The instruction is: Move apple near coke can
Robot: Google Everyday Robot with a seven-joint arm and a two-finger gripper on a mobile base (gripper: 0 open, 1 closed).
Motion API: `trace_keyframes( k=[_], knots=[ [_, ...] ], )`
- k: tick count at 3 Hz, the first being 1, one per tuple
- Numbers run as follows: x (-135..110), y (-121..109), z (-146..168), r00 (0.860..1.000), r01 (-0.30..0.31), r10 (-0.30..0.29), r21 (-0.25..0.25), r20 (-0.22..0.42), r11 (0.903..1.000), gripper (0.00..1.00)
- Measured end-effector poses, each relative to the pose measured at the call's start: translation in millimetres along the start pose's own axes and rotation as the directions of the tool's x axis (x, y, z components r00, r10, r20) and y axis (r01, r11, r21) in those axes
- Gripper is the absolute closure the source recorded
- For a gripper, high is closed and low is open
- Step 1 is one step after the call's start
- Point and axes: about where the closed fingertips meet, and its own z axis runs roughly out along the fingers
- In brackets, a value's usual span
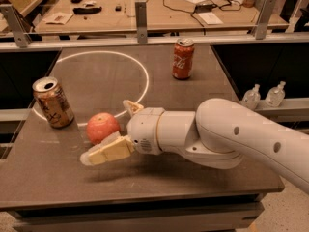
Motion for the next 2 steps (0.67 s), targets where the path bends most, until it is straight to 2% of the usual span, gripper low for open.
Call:
trace_keyframes(
  k=[1,2],
  knots=[
    [0.1,9.7,13.1,1.000,-0.002,0.003,-0.034,0.006,0.9994,0.00],
    [0.9,17.0,21.5,1.000,-0.007,0.008,-0.063,0.015,0.9980,0.16]
  ],
)
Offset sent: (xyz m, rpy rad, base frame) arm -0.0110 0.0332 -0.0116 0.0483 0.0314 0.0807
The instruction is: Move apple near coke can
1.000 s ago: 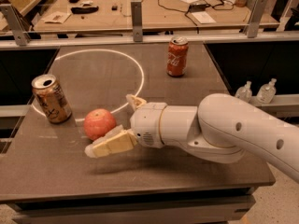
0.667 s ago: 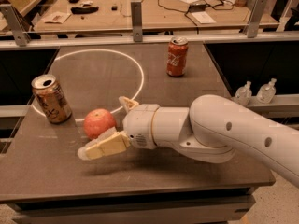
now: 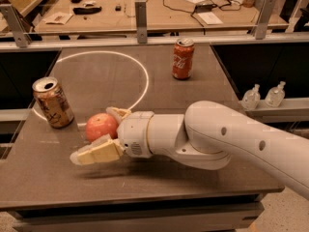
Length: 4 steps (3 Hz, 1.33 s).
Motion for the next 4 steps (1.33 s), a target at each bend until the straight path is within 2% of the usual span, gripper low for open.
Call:
trace_keyframes(
  k=[2,3,4],
  knots=[
    [-17,-1,-14,0.998,0.036,-0.035,-0.024,0.059,0.9991,0.63],
    [-15,-10,-25,0.999,0.044,-0.045,0.023,0.021,0.9988,0.87],
    [-7,-21,-36,0.998,0.005,0.003,0.141,-0.057,0.9901,1.00]
  ],
)
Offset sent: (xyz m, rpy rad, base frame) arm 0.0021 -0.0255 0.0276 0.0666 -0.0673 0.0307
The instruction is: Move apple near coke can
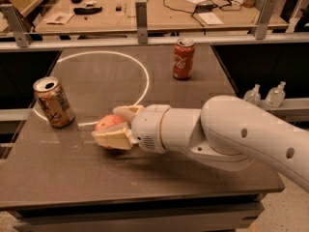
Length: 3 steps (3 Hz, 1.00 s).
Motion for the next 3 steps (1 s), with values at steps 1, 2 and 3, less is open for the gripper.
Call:
trace_keyframes(
  k=[1,2,3],
  knots=[
    [8,-20,-16,0.997,-0.044,0.054,0.164,-0.057,0.9855,1.00],
    [15,-35,-32,0.993,-0.070,0.095,0.285,-0.075,0.9560,1.00],
    [16,-40,-38,0.992,-0.070,0.101,0.317,-0.080,0.9458,1.00]
  ],
)
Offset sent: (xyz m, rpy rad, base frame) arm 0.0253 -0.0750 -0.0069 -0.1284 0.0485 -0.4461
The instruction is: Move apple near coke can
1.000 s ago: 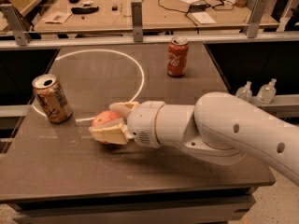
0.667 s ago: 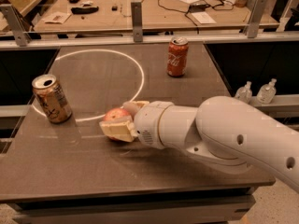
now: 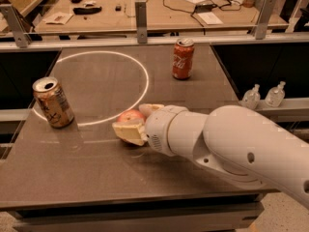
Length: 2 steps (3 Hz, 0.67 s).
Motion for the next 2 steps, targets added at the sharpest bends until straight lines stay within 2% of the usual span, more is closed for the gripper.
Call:
trace_keyframes(
  k=[2],
  knots=[
    [2.9,1.6,-2.1,1.000,0.008,-0.007,0.017,-0.017,0.9998,1.00]
  ],
)
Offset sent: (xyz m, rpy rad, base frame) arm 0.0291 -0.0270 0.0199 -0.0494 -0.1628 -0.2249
